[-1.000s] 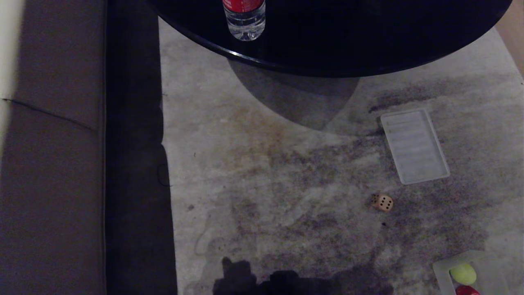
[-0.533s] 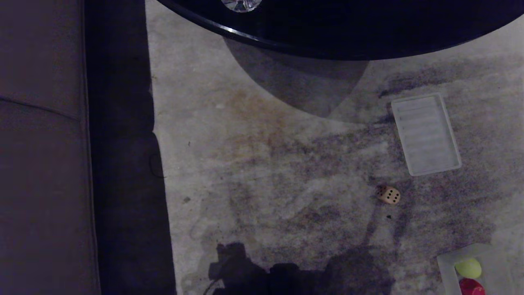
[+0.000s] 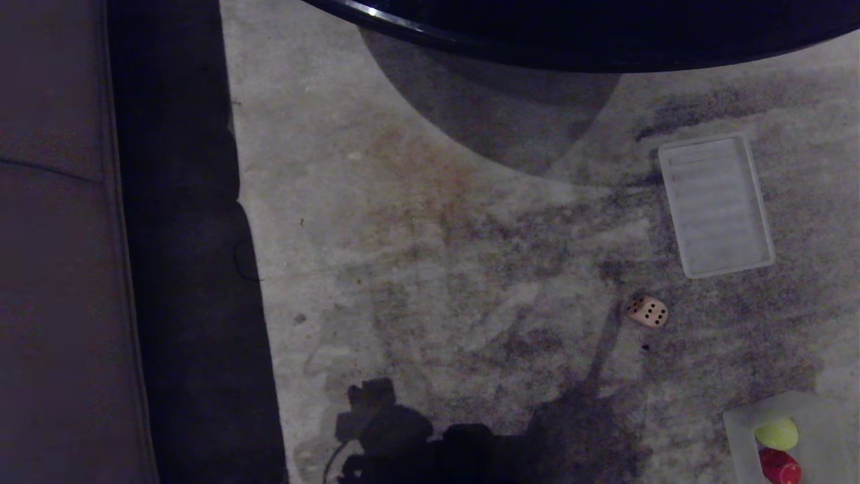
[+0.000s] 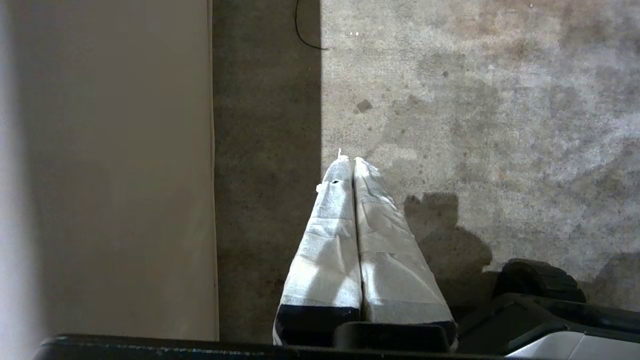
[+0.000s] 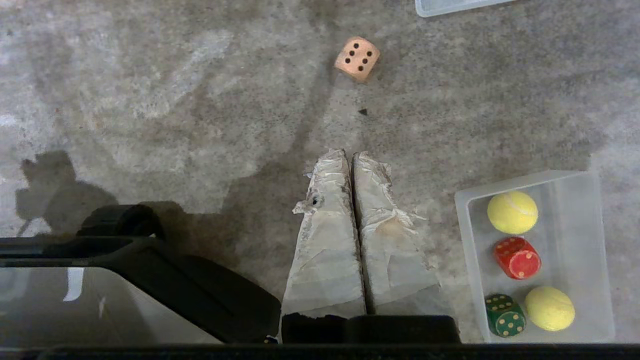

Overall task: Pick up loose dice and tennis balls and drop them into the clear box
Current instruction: Pick up toys out of the box

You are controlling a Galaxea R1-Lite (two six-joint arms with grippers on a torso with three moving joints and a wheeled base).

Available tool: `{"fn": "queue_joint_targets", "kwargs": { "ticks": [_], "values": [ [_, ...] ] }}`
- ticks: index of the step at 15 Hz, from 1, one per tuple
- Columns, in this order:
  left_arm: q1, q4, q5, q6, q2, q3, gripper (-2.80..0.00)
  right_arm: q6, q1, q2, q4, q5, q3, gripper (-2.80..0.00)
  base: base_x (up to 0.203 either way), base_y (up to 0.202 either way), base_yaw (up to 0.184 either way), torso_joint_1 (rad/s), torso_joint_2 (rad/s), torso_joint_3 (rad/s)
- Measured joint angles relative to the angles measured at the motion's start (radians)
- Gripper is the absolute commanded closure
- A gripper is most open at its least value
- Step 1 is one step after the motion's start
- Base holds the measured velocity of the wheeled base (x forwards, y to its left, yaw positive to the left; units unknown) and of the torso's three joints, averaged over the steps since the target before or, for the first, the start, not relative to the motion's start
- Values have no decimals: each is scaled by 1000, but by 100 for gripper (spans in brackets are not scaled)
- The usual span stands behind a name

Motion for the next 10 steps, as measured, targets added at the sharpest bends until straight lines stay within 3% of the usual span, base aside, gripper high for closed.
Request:
{"fn": "queue_joint_targets", "kwargs": {
  "ticks": [5,10],
  "values": [
    [0,0,0,0,0,0,0,20,-1,74,27,-7,-89,0,0,0,0,0,0,0],
    [0,1,0,0,0,0,0,114,-3,484,10,-9,-283,0,0,0,0,0,0,0]
  ]
}}
